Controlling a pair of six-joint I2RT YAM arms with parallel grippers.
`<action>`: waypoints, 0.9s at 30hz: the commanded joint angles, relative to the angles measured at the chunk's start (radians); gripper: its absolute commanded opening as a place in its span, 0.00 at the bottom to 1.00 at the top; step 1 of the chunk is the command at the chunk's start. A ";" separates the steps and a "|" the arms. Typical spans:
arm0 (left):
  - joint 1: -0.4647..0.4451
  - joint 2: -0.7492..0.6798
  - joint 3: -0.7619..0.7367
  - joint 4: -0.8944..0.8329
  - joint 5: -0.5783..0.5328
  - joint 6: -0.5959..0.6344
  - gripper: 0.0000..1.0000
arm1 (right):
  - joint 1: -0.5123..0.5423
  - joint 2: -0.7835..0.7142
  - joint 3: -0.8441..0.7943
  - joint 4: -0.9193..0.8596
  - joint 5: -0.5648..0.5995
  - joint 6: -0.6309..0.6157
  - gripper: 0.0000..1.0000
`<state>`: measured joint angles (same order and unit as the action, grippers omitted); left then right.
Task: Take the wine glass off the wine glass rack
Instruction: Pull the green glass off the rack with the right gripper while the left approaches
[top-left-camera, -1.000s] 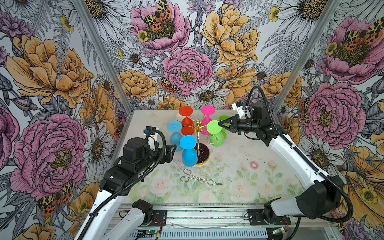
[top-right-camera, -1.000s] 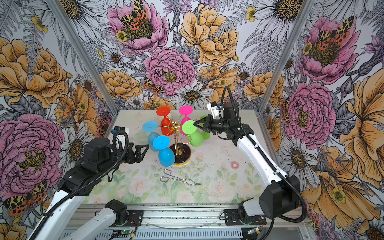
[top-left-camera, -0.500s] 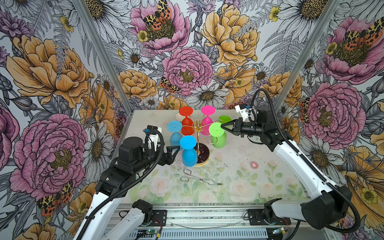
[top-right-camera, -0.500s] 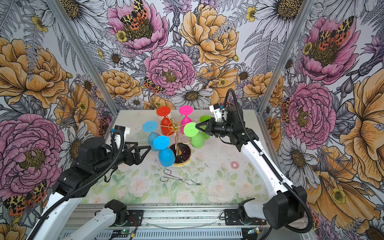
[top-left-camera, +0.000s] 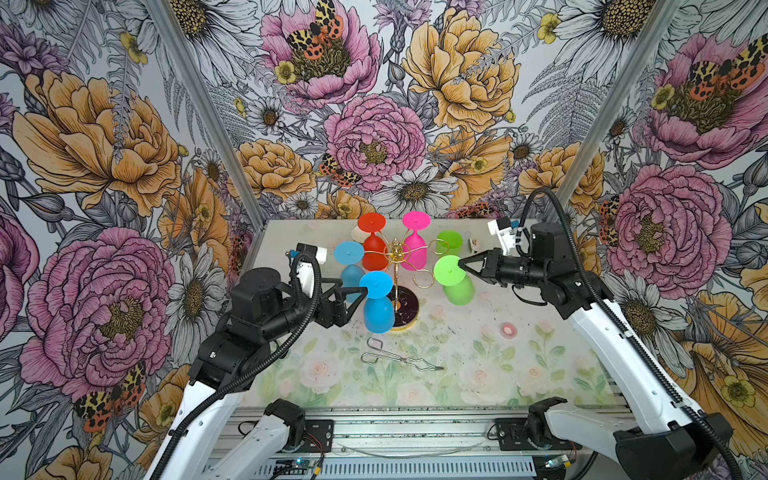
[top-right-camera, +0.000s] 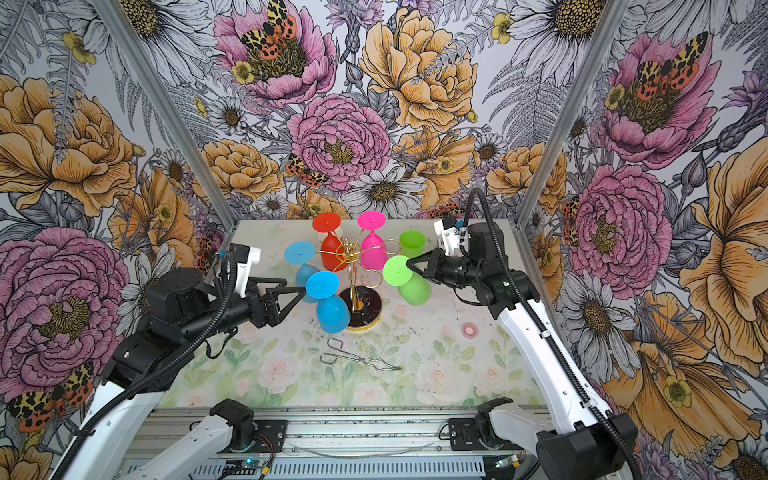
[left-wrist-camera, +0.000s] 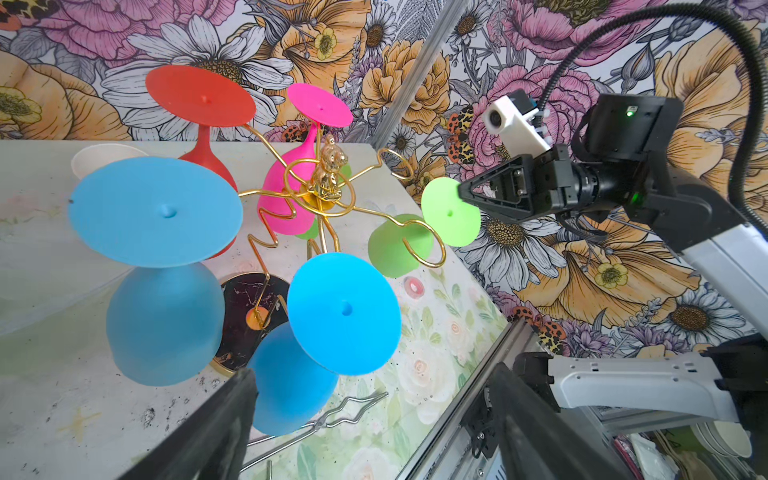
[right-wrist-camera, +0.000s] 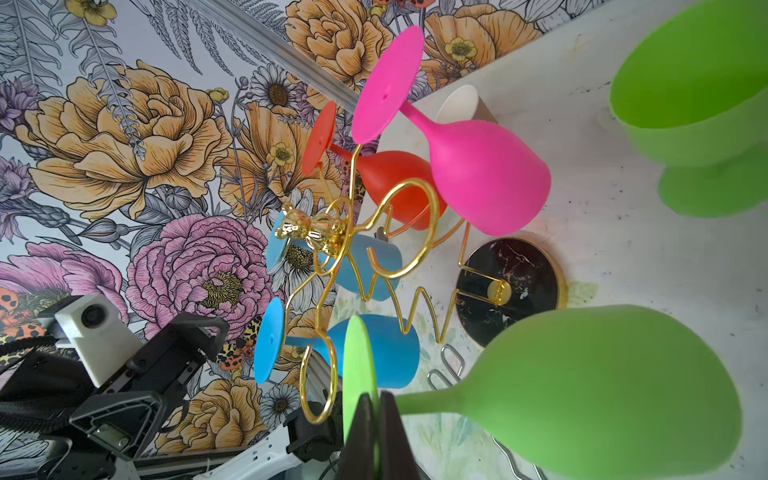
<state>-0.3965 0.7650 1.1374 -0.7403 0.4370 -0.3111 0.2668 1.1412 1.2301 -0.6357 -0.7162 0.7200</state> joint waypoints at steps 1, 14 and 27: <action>-0.009 0.022 0.049 0.039 0.046 -0.020 0.88 | -0.005 -0.053 -0.014 -0.109 0.060 -0.065 0.00; -0.249 0.137 0.114 0.111 -0.029 -0.025 0.87 | 0.002 -0.085 0.021 -0.299 0.115 -0.201 0.00; -0.433 0.298 0.064 0.355 0.001 -0.129 0.83 | 0.033 -0.118 0.038 -0.376 0.040 -0.266 0.00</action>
<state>-0.8131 1.0504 1.2232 -0.4900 0.4355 -0.3927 0.2897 1.0416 1.2297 -0.9947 -0.6437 0.4858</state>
